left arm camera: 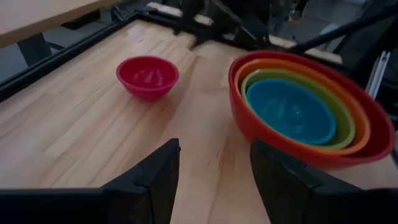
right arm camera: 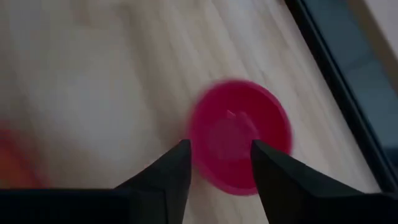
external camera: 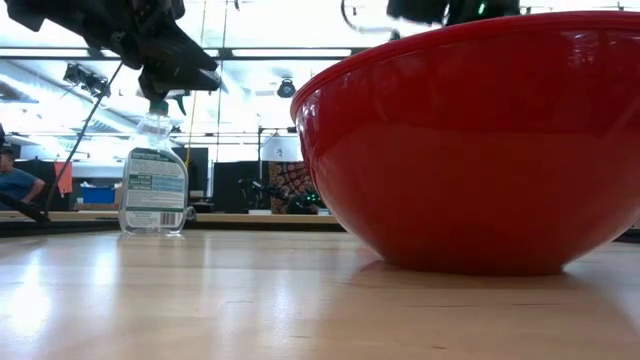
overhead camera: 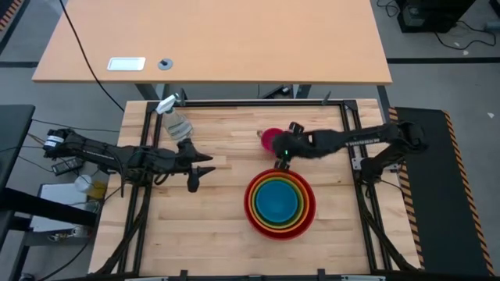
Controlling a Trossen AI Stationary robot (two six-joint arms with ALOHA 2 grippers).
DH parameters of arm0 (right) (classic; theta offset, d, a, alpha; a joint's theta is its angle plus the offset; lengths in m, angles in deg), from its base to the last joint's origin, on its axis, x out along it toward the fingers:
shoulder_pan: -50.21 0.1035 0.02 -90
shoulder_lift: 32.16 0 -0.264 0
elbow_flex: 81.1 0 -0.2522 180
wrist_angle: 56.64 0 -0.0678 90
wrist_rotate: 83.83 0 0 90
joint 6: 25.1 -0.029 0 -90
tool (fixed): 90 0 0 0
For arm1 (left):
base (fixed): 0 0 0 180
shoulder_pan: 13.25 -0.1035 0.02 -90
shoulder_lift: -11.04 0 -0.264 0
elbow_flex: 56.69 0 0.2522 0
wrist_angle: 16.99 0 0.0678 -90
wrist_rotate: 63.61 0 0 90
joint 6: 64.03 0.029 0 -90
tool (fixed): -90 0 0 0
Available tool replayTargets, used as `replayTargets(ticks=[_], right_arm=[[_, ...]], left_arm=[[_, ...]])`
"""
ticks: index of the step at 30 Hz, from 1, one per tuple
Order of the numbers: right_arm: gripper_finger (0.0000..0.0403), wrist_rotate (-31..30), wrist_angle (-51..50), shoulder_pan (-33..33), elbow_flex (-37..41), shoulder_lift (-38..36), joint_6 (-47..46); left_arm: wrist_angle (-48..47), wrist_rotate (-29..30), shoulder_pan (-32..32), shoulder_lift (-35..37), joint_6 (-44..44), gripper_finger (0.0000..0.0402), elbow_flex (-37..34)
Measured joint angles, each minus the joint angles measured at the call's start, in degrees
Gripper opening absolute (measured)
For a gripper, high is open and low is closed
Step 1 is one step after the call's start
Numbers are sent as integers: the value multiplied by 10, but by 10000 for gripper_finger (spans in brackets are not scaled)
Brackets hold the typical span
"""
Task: Nest bowls inside each other
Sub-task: Stack the pink bowl on top of the blue bowl
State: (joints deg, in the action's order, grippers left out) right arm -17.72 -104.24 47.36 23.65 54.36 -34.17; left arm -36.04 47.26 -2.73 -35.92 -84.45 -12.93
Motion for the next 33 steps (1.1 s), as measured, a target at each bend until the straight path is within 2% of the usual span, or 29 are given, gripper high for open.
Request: replayTargets(ticks=[5, 10, 16, 28, 33], right_arm=[[159, 55, 30, -98, 32, 0, -16], [161, 79, 52, -182, 47, 0, -49], [176, 176, 77, -249, 62, 15, -59], [181, 196, 76, -258, 63, 106, -48], [142, 207, 71, -256, 63, 124, -49]], left_arm=[[-18, 0, 0, 0, 0, 199, 0], [-18, 0, 0, 0, 2, 199, 0], [-18, -1, 0, 0, 3, 199, 0], [-19, -2, 0, 0, 4, 199, 0], [-19, -1, 0, 0, 5, 199, 0]])
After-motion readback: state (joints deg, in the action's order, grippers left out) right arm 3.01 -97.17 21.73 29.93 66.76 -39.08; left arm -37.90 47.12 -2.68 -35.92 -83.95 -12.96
